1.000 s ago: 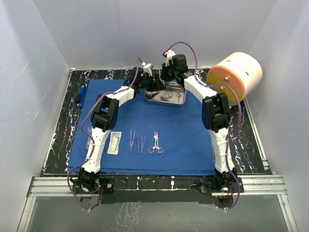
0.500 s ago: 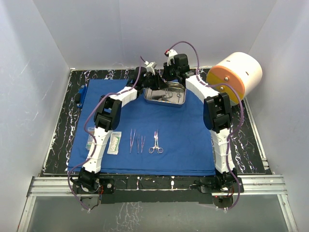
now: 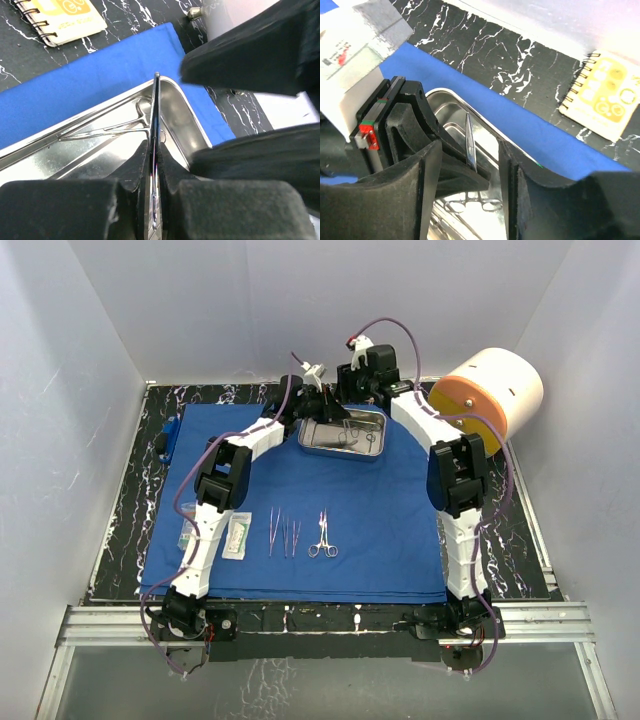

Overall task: Open and lay out the surgical kit
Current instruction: Pick up the medical item from the container.

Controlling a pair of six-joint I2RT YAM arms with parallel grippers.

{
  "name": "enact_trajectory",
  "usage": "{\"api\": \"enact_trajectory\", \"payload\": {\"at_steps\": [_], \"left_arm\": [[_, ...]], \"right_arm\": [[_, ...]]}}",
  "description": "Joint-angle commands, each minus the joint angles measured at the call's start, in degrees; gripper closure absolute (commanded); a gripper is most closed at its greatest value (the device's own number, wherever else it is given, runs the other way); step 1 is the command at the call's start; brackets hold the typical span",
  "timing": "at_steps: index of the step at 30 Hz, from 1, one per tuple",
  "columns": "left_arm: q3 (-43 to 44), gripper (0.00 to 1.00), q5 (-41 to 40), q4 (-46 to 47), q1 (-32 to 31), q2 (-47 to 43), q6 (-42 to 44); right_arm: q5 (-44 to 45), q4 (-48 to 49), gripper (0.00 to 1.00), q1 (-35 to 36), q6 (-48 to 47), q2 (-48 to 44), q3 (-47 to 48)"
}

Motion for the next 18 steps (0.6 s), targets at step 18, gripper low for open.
{"api": "enact_trajectory", "payload": {"at_steps": [18], "left_arm": [[-17.0, 1.00, 19.8, 2.5, -0.1, -32.7, -0.4]], "right_arm": [[-26.5, -4.7, 0.33, -5.7, -6.2, -31.7, -9.1]]}}
